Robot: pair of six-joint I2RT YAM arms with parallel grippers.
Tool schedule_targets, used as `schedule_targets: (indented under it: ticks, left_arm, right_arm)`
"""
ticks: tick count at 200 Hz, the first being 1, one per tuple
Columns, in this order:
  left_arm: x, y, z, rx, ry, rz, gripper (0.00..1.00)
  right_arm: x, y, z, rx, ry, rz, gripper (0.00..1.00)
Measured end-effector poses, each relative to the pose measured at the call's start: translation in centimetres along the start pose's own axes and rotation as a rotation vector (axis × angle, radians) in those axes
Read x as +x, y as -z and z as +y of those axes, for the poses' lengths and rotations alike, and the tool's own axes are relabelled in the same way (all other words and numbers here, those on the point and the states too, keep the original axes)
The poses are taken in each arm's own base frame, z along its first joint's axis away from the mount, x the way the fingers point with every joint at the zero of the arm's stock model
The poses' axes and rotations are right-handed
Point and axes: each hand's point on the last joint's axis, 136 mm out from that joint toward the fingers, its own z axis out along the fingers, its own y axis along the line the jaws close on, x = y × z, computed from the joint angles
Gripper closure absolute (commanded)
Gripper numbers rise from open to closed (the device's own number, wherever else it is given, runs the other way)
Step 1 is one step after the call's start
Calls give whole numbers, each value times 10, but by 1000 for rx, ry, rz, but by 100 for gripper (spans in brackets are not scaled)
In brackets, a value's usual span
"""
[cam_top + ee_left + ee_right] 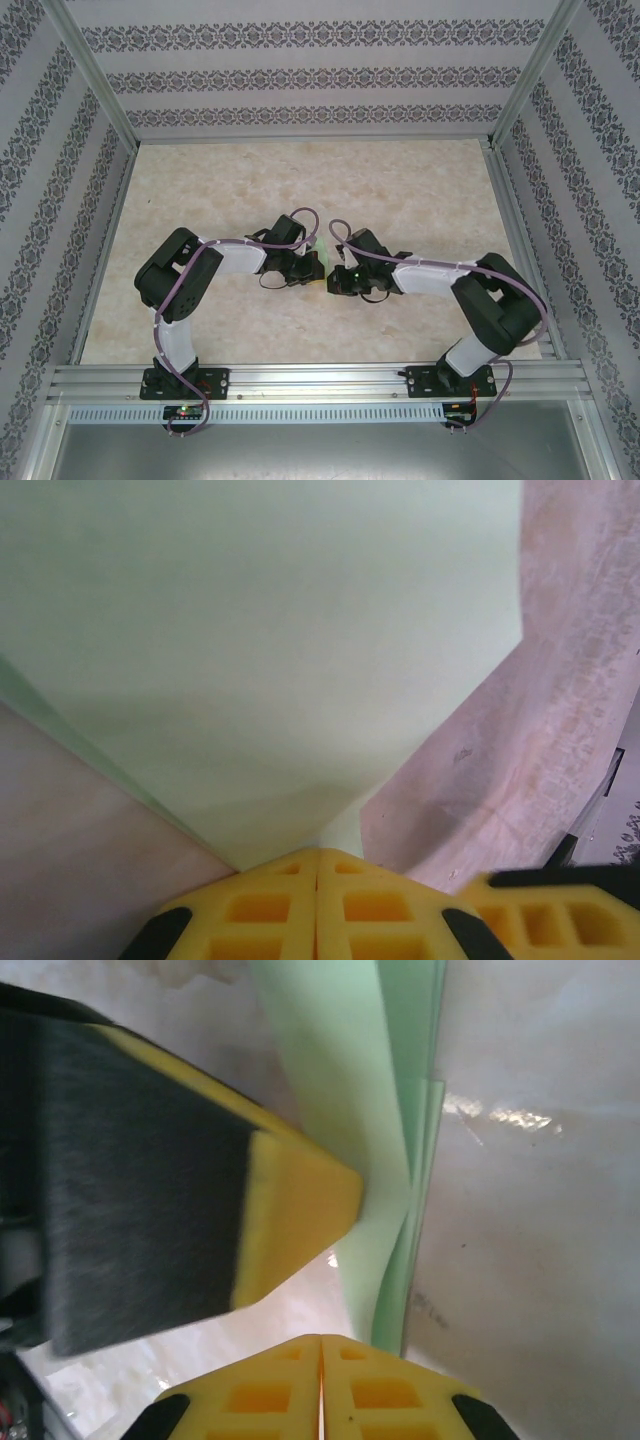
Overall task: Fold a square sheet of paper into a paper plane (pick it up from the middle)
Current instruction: Fold the wing for the fifth time at the center of the table.
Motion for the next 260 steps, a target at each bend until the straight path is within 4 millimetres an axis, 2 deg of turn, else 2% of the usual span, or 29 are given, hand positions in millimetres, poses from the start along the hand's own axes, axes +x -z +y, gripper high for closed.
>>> schedule_targets:
  ticks: [24, 74, 127, 186, 215, 260]
  left_arm:
    - [0, 0, 0, 0, -1, 0, 91]
    - [-3, 1, -3, -2, -14, -4, 87]
    - [-21, 7, -9, 12, -70, -54, 84]
    - [-32, 12, -16, 29, -173, -82, 83]
    - [-38, 14, -13, 25, -200, -92, 84]
    - [-39, 4, -5, 17, -235, -78, 84]
  right_arm:
    - [3, -8, -7, 14, -10, 19, 91]
    - [4, -8, -9, 6, -5, 7, 92]
    - [5, -8, -10, -17, 22, -2, 92]
    - [6, -9, -10, -23, 27, 2, 91]
    - [6, -9, -10, -23, 29, 3, 92]
    - [6, -9, -9, -25, 37, 5, 92]
